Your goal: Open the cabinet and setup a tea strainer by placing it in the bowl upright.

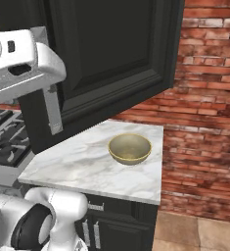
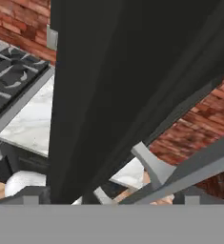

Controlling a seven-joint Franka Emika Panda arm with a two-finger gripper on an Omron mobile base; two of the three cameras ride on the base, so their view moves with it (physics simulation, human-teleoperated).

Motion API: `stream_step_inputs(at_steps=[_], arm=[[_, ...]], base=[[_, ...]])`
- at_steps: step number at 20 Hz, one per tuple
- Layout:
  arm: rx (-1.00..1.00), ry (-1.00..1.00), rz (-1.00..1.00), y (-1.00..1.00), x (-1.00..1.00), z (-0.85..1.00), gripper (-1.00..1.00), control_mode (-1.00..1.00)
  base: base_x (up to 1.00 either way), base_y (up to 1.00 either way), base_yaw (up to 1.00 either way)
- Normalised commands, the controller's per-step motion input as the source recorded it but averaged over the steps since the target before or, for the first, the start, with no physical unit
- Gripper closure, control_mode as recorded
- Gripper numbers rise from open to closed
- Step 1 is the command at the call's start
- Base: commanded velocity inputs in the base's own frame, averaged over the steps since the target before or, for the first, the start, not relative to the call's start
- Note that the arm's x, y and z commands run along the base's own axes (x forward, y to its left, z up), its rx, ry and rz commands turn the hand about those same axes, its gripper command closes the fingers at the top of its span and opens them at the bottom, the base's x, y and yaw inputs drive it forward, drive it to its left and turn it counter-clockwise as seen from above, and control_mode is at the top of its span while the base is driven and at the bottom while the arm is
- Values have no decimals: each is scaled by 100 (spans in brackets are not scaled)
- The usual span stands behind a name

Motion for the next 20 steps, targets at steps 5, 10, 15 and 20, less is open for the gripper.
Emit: stream_step_inputs(at_steps=[5, 10, 15, 20], arm=[[-42, 4, -34, 55, -62, 2, -100, -100], [-43, 0, -32, 62, -69, 0, -100, -100], [-40, 4, -19, 67, -11, 0, -100, -100], [-21, 9, -3, 48, 29, -17, -100, -100]], base=[[0, 0, 0], [0, 0, 0], [0, 0, 0], [0, 0, 0]])
